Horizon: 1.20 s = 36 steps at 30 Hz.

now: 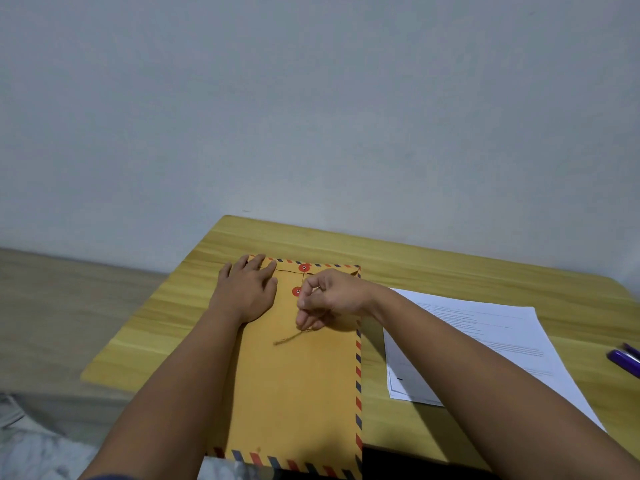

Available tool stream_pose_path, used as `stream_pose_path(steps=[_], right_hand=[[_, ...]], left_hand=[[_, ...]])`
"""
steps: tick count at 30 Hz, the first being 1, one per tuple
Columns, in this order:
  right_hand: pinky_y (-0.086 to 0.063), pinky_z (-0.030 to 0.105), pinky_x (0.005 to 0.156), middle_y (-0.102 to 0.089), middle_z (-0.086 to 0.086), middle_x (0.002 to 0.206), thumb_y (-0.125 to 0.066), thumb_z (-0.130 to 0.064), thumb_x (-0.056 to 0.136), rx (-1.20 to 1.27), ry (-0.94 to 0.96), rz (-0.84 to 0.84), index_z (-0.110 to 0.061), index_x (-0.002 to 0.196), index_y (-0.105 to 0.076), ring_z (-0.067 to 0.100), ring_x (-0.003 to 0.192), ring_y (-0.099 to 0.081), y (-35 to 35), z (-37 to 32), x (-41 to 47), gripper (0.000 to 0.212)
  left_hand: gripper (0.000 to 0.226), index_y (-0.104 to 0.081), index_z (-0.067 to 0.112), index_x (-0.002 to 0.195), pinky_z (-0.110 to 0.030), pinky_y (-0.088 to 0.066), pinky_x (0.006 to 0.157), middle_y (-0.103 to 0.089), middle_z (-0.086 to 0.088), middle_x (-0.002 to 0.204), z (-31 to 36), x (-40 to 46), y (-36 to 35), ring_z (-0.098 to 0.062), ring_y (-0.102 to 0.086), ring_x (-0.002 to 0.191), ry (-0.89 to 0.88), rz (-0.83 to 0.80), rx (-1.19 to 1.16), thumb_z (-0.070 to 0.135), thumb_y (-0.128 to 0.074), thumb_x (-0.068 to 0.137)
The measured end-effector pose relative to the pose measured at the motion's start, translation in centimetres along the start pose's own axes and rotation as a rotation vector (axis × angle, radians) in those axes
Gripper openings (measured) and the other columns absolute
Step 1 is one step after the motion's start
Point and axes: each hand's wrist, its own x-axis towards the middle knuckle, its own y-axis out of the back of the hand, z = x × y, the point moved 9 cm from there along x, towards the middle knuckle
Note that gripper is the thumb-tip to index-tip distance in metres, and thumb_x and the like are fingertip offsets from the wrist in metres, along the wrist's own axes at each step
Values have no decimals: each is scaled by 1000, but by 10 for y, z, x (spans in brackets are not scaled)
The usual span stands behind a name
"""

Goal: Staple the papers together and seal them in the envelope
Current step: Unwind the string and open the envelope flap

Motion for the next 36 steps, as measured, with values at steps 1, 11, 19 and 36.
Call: stream_pose_path(steps=[1,11,19,36], right_hand=[[-58,31,67,-75,-3,74,-56,-5,105,-88,-1,70,-8,95,-63,12,66,-72,11,3,-1,13],[-62,40,78,-75,4,96,-63,-12,92,-924,-39,504,-13,90,-78,27,92,-71,49,-22,18,16],[-57,37,74,-76,2,90,-64,-18,94,-853,122,585,-18,86,-80,25,85,-69,23,-45,32,18],[-59,36,72,-69,0,83,-68,-20,87,-1014,-109,471,-19,75,-68,22,84,-68,99,-45,13,12]], left_hand=[[56,-34,37,155,-53,-13,123,-27,5,166,0,0,0,-23,-16,154,0,1,-4,50,-27,101],[58,-34,38,155,-53,-12,123,-27,6,165,-1,0,0,-23,-16,155,-2,9,-16,52,-26,100],[52,-34,38,155,-53,-12,123,-27,6,166,-1,1,0,-23,-15,155,-17,11,-27,45,-27,103],[49,-39,36,151,-51,-12,124,-28,5,165,0,-2,5,-19,-17,154,-26,61,-124,42,-36,102]])
